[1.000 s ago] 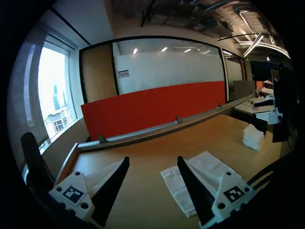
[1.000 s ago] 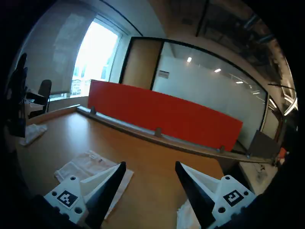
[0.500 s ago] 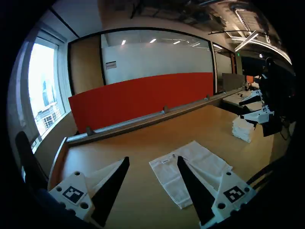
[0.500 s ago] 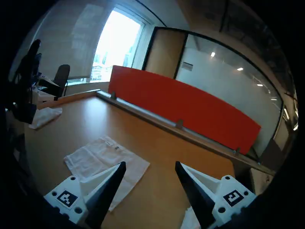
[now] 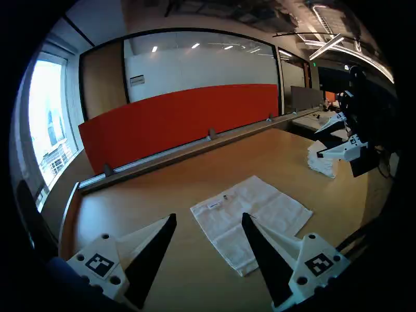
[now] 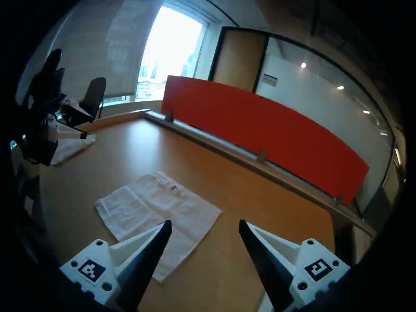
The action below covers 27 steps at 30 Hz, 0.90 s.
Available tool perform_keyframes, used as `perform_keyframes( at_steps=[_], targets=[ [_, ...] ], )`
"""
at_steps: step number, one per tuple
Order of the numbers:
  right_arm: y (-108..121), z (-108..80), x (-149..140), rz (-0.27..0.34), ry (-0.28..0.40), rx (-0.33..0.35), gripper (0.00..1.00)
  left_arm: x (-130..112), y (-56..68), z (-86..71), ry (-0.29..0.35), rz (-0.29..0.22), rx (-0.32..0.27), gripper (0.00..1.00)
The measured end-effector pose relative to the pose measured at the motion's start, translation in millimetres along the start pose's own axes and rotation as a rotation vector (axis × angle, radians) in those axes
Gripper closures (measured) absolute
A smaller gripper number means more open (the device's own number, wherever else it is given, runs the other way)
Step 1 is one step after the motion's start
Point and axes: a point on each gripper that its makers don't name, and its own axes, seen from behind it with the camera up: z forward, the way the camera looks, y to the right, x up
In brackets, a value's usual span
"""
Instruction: Fold towel
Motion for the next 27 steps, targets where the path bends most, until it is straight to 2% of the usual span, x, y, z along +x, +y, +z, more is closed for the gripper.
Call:
perform_keyframes(
  at_steps=[6,18,27],
  targets=[
    [-12.1,10.0,-20.4,-0.003,-0.030,0.025,0.00,-22.2,12.4,8.7,-0.027,-0.004,-0.033,0.07],
    [-44.6,36.2,-62.5,-0.007,-0.091,0.088,0.00,-70.9,35.5,30.6,-0.112,0.028,-0.097,0.07],
    [-64.9,48.7,-96.1,0.002,-0.147,0.131,0.00,-106.9,50.5,45.3,-0.185,0.044,-0.143,0.07]
  ],
)
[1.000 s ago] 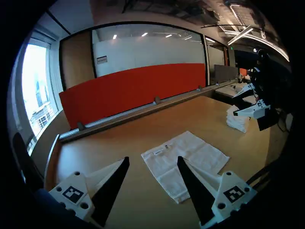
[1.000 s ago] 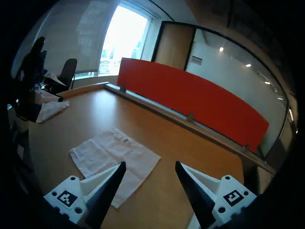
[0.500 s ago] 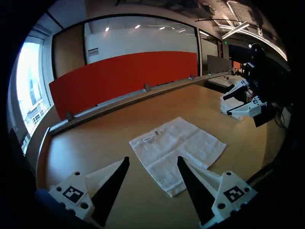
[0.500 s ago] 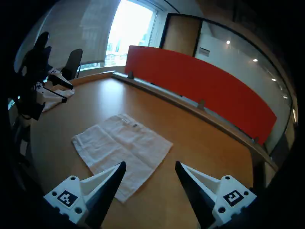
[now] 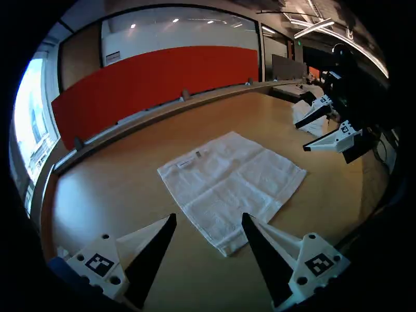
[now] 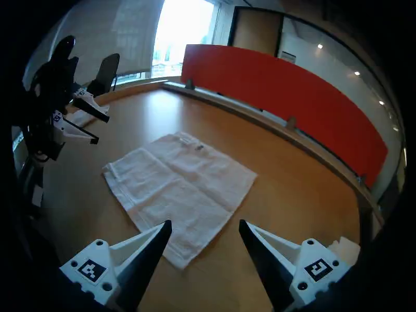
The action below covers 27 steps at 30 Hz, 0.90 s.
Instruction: Fold towel
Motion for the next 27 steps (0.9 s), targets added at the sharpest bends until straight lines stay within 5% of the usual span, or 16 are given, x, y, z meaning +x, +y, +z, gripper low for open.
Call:
perform_keyframes(
  at_steps=[27],
  targets=[
    [-28.1,20.1,-66.7,0.000,-0.142,0.084,0.19,-75.9,35.1,43.8,-0.218,0.042,-0.118,0.10]
  ],
)
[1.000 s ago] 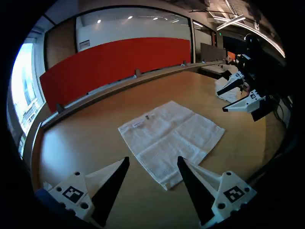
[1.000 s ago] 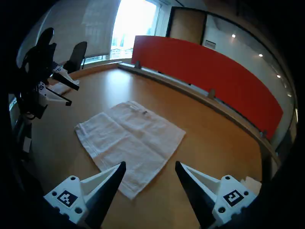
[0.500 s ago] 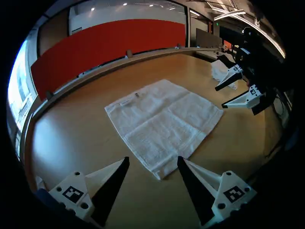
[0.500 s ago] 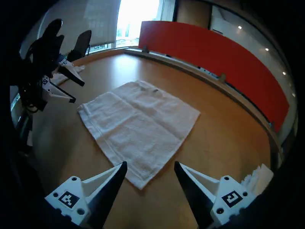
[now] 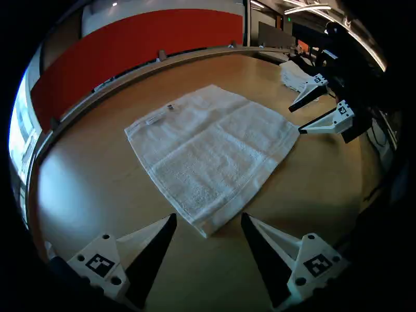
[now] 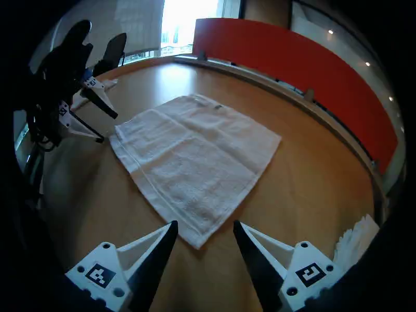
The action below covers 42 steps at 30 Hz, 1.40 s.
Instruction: Fold towel
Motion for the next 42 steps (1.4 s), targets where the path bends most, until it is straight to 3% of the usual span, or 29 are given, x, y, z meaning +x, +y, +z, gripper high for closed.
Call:
perform_keyframes(
  at_steps=[11,18,27,31,37,42],
  targets=[
    [-5.1,4.8,-8.6,0.004,-0.035,0.038,0.34,-13.5,5.2,9.8,-0.049,-0.005,-0.021,0.23],
    [-7.6,6.0,-11.8,0.004,-0.042,0.055,0.38,-14.2,6.0,11.3,-0.048,-0.026,-0.024,0.25],
    [-14.2,4.5,-13.0,0.021,-0.045,0.090,0.54,-14.5,4.9,10.9,-0.048,-0.041,-0.014,0.29],
    [-14.8,3.8,-13.4,0.024,-0.045,0.093,0.58,-14.2,2.0,9.9,-0.053,-0.055,-0.004,0.38],
    [-16.1,4.1,-13.3,0.018,-0.044,0.098,0.68,-14.7,-3.4,9.9,-0.060,-0.075,0.014,0.66],
    [-14.4,5.1,-12.2,0.013,-0.042,0.090,0.80,-14.6,-2.6,9.6,-0.061,-0.078,0.021,0.72]
  ],
)
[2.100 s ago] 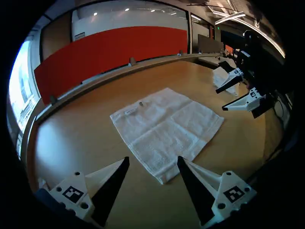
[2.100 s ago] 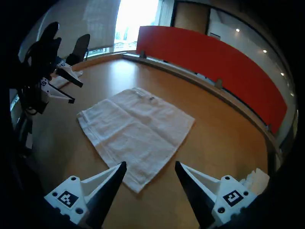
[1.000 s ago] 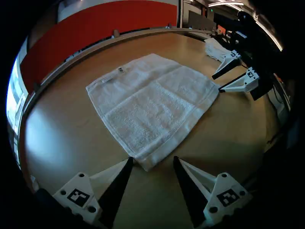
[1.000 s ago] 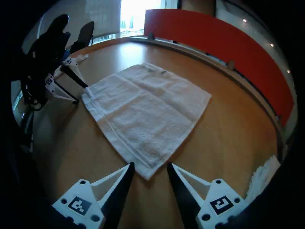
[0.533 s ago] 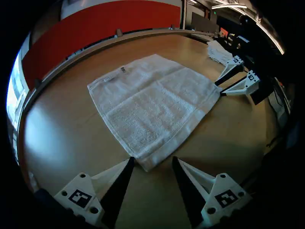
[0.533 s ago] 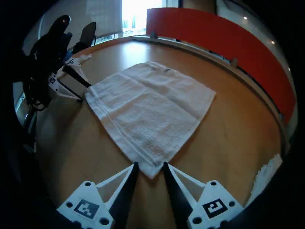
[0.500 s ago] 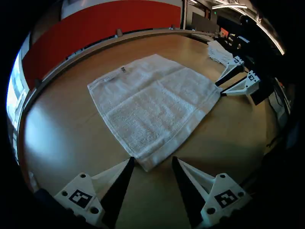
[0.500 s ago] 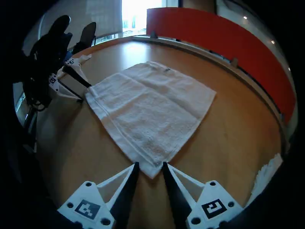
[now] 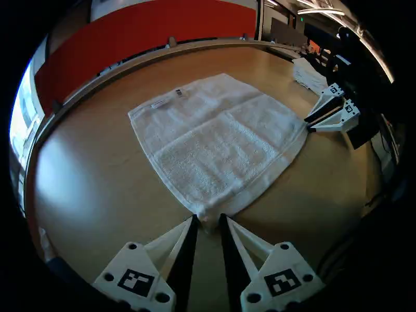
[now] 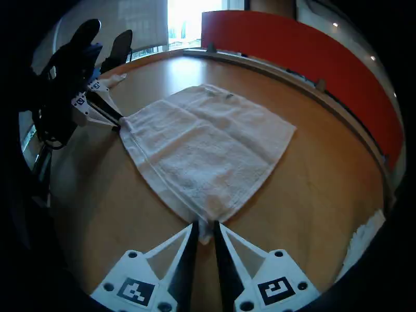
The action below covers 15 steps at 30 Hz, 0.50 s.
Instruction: Fold towel
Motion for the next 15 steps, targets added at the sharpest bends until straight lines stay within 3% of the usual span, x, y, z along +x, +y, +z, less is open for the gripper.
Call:
perform_keyframes(
  at_steps=[7,15],
  targets=[
    [3.9,-2.2,6.7,0.002,0.022,-0.014,0.88,7.0,3.5,-0.1,0.017,-0.018,0.002,0.92],
    [8.2,-9.3,11.1,0.009,0.039,-0.022,0.89,14.8,3.8,-1.6,0.032,-0.022,0.002,0.92]
  ],
)
